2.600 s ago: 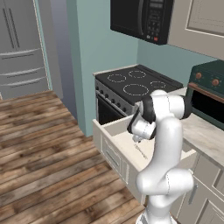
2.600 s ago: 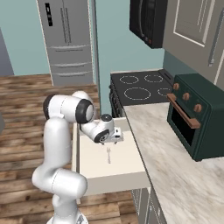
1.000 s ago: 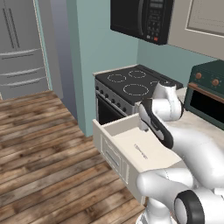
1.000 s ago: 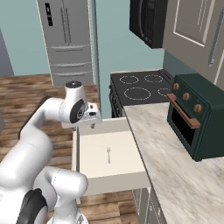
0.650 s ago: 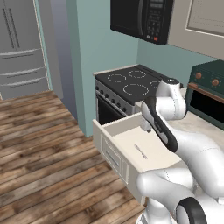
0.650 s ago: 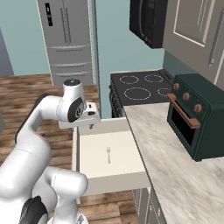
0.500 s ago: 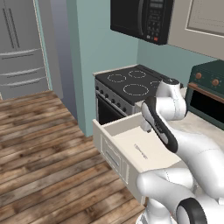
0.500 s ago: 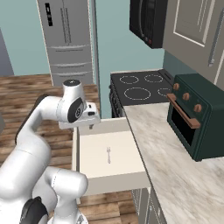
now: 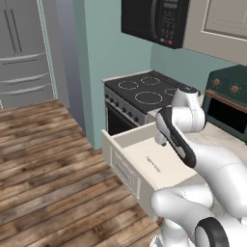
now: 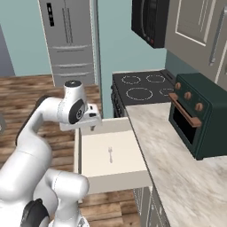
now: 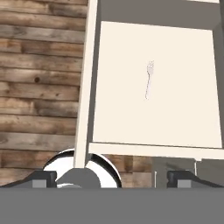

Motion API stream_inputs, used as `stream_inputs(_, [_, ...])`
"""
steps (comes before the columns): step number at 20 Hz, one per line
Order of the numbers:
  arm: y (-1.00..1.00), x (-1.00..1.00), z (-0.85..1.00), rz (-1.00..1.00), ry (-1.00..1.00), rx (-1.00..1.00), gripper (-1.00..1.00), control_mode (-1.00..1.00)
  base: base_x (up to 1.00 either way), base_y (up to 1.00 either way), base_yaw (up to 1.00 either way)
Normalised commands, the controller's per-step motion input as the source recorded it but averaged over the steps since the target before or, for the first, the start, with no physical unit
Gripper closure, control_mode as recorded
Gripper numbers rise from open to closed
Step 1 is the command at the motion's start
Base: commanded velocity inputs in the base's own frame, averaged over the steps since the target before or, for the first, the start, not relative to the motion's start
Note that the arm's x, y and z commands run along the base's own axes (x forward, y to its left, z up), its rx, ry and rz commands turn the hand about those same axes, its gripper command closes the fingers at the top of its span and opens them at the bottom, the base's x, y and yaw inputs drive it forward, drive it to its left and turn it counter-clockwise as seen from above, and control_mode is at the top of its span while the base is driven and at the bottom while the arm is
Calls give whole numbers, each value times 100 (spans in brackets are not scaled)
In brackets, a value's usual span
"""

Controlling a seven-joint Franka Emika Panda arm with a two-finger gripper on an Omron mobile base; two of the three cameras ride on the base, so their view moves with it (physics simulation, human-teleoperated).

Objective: Pick up the metallic utensils from the counter and place them in the open drawer. Make sure not to pick up any wooden utensils.

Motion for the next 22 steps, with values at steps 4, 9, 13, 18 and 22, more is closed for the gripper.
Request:
stream_inputs(4, [0, 0, 0, 0, 0, 0, -100, 100, -100, 35, 12])
stream_inputs(9, [0, 0, 0, 0, 0, 0, -100, 100, -100, 63, 37])
stream_inputs(13, [0, 0, 0, 0, 0, 0, -100, 100, -19, 41, 86])
stream_inputs(18, [0, 0, 0, 0, 0, 0, -100, 100, -1, 27, 94])
stream_inputs(22, [0, 0, 0, 0, 0, 0, -100, 100, -3, 48, 94])
